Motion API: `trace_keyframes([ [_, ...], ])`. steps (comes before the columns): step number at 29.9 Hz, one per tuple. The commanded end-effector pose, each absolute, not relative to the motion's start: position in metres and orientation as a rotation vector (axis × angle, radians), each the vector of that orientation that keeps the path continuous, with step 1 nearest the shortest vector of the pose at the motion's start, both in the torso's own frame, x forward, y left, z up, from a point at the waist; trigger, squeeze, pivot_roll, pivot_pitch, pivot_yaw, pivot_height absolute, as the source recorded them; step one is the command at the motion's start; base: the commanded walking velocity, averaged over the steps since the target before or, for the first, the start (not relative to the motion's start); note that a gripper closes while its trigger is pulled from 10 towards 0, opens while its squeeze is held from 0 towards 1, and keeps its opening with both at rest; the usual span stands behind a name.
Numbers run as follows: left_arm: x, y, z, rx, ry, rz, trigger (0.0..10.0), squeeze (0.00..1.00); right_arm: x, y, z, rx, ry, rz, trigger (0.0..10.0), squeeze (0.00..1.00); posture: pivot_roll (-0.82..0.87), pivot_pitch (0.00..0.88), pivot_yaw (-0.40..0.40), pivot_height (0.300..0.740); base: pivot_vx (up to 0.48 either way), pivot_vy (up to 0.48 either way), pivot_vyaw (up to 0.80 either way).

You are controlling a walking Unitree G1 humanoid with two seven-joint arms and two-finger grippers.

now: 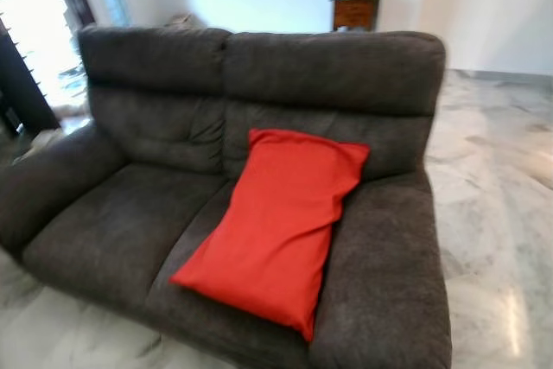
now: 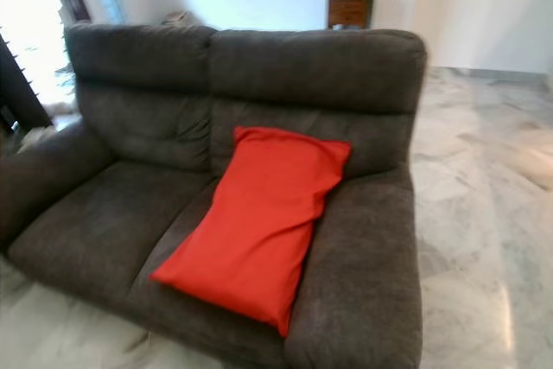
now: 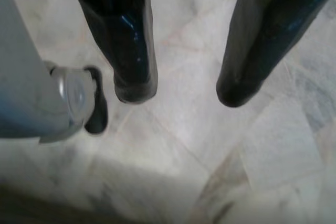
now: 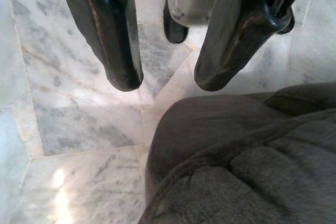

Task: Move the pillow to the sofa from floor

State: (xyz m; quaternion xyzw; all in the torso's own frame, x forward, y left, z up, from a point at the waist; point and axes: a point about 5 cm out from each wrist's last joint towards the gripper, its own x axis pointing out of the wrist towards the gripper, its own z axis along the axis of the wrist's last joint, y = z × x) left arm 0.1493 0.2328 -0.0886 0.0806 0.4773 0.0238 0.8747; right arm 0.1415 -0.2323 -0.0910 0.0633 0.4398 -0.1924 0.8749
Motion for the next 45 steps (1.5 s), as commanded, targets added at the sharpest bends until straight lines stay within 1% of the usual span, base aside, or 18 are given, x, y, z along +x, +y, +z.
trace_keyframes([
  [1,0.15,0.234,-0.088,0.175,0.996,0.051,10.0,0.0,0.143,-0.229,-0.091,0.14,0.916,-0.394,10.0,0.0,-0.01,0.0,0.062,0.74,-0.251,0.0,0.0],
  [11,0.15,0.233,-0.088,0.17,0.993,0.054,10.0,0.0,0.139,-0.229,-0.093,0.143,0.93,-0.391,10.0,0.0,-0.01,0.0,0.065,0.74,-0.256,0.0,0.0],
  [24,0.147,0.238,-0.088,0.159,0.992,0.07,10.0,0.0,0.129,-0.228,-0.097,0.164,0.976,-0.392,10.0,0.0,-0.01,0.0,0.066,0.74,0.0,0.0,0.0],
  [38,0.15,0.238,-0.086,0.177,0.96,0.062,10.0,0.0,0.122,-0.226,-0.1,0.173,1.009,-0.378,10.0,0.0,0.0,0.0,0.07,0.74,0.0,0.0,-0.78],
  [41,0.154,0.238,-0.084,0.205,0.95,0.043,10.0,0.0,0.12,-0.226,-0.101,0.177,1.015,-0.38,10.0,0.0,-0.01,0.0,0.071,0.74,0.0,-0.48,-0.8],
  [45,0.158,0.239,-0.083,0.187,0.934,0.064,10.0,0.0,0.119,-0.227,-0.101,0.179,1.02,-0.381,10.0,0.0,0.0,0.0,0.07,0.74,0.0,-0.341,-0.8],
])
